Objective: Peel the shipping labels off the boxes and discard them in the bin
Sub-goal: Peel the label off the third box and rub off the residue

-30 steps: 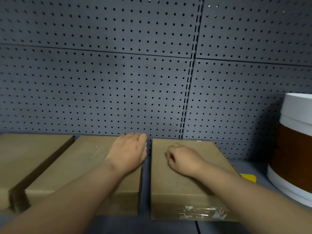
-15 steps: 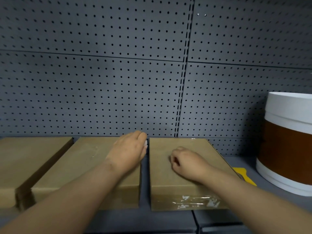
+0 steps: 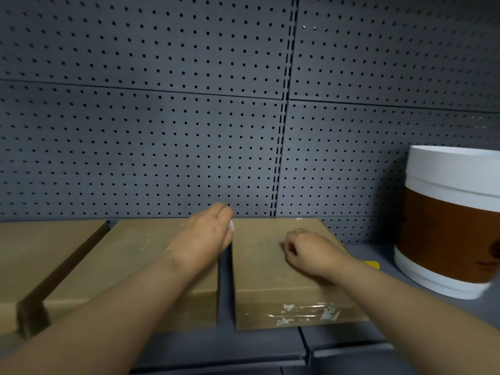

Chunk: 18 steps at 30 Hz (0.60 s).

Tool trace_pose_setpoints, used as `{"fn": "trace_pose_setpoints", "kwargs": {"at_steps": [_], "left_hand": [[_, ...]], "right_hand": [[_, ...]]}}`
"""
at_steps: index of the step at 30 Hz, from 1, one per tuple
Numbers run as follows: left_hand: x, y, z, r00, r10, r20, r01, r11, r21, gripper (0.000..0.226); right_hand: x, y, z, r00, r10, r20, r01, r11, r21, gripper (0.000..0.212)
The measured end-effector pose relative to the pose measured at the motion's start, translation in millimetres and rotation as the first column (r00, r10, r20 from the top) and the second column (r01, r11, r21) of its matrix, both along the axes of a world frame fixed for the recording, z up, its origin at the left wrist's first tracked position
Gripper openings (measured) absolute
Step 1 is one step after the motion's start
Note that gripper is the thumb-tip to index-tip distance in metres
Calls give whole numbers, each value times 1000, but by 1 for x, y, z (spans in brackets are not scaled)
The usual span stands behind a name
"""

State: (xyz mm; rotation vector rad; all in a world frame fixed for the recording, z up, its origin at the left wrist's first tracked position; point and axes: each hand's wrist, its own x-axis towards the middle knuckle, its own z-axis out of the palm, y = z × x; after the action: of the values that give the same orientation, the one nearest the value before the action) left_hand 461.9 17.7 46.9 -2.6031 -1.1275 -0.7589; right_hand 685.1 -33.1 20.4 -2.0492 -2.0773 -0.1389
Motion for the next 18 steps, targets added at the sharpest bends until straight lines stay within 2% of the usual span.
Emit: {"fn": "trace_pose_setpoints", "kwargs": {"at_steps": [2,6,10,13,18], "left_hand": [[1,-2,1,1000,-7,-1,7,1000,-11,19],[1,-4,2,1000,-19,-8,19,1000,-10,20],[-1,0,3,999,-34,17,34,999,9,20],[-3,2,5,999,-36,22,36,999,17,20],[-5,6,6,1000,-9,2,9,1000,24,18]], "right_hand": [[-17,4,-4,1000,13,-22,-13,1000,15,18],[-57,-3,-11,975,218,-38,-216,975,42,11],[-52,-20,-10,948,318,-30,-317,948,19,8],[-25,-23,-5,973,228,-21,-229,973,-26,9],[3,-5,1,999,-33,4,33,999,-16,16]]}}
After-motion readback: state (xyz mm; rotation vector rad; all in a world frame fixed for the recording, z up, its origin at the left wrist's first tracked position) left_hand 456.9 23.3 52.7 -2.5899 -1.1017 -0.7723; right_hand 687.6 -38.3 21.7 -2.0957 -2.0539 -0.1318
